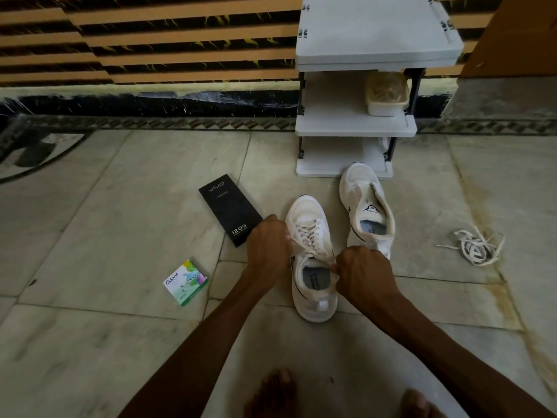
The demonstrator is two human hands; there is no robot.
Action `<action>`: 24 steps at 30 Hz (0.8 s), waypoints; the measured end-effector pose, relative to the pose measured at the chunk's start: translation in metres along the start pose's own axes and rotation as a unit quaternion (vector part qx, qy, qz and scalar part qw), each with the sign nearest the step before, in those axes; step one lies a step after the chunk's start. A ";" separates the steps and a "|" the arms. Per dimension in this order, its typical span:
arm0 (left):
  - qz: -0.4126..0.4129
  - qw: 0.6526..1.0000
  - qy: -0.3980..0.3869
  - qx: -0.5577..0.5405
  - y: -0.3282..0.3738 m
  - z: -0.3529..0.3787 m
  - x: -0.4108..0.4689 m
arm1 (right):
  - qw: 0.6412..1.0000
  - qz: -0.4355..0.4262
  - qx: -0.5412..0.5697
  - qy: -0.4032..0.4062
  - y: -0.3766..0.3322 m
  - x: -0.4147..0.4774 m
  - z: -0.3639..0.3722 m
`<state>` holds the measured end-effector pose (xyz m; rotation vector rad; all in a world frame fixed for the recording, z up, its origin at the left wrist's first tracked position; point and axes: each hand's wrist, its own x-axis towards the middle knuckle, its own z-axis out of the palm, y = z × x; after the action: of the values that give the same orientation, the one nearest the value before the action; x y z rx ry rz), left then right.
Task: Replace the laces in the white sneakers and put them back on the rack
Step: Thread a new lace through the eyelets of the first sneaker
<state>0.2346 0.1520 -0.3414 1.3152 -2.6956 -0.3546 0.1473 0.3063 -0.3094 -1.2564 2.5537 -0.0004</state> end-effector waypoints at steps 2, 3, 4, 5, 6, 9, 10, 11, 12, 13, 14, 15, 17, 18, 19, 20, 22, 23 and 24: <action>0.007 1.000 0.002 -0.005 0.003 -0.001 -0.003 | 1.000 0.000 0.009 0.002 0.002 0.001 0.001; 0.013 1.000 0.000 -0.010 0.005 0.000 -0.007 | 1.000 0.001 0.015 0.005 0.004 0.001 0.003; 0.018 1.000 -0.003 -0.017 0.005 0.000 -0.010 | 1.000 0.002 0.023 0.007 0.005 0.002 0.003; 0.018 0.999 -0.009 -0.030 0.005 0.000 -0.014 | 1.000 0.003 0.030 0.005 0.006 0.003 0.004; 0.018 0.999 -0.019 -0.044 0.004 0.000 -0.018 | 0.999 0.003 0.039 0.002 0.006 0.004 0.004; 0.016 0.995 -0.056 -0.081 0.004 0.001 -0.029 | 0.994 0.003 0.104 -0.025 0.003 0.009 0.007; 0.011 0.993 -0.071 -0.094 0.006 0.001 -0.032 | 0.992 0.005 0.124 -0.034 0.001 0.010 0.008; 0.010 0.990 -0.091 -0.109 0.009 0.002 -0.037 | 0.991 0.003 0.130 -0.032 -0.001 0.011 0.010; 0.012 0.986 -0.109 -0.123 0.011 0.003 -0.041 | 0.992 0.001 0.128 -0.022 -0.002 0.013 0.012; 0.019 0.983 -0.126 -0.129 0.013 0.003 -0.042 | 0.992 0.001 0.128 -0.010 -0.002 0.014 0.013; 0.026 0.982 -0.139 -0.125 0.014 0.004 -0.042 | 0.992 0.001 0.129 -0.003 -0.002 0.016 0.014; 0.027 0.981 -0.143 -0.125 0.015 0.003 -0.039 | 0.992 0.000 0.126 0.002 -0.003 0.018 0.014; 0.031 0.980 -0.150 -0.126 0.016 0.000 -0.025 | 0.993 -0.002 0.119 0.015 -0.004 0.024 0.013; 0.035 0.979 -0.155 -0.125 0.017 -0.002 -0.018 | 0.991 0.001 0.129 0.025 -0.005 0.028 0.012; 0.039 0.978 -0.159 -0.126 0.018 -0.003 -0.010 | 0.989 0.006 0.145 0.034 -0.005 0.033 0.011; 0.043 0.978 -0.160 -0.127 0.020 -0.005 -0.001 | 0.987 0.012 0.156 0.043 -0.006 0.039 0.008; 0.047 0.977 -0.160 -0.130 0.024 -0.007 0.014 | 0.986 0.022 0.155 0.053 -0.005 0.052 0.005; 0.046 0.977 -0.161 -0.131 0.025 -0.008 0.020 | 0.986 0.026 0.153 0.054 -0.004 0.059 0.004; 0.044 0.977 -0.162 -0.132 0.026 -0.008 0.026 | 0.986 0.029 0.152 0.055 -0.004 0.065 0.003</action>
<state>0.2004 0.1459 -0.3269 1.1437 -2.8173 -0.9562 0.1140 0.2536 -0.3291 -1.0911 2.5559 -0.4418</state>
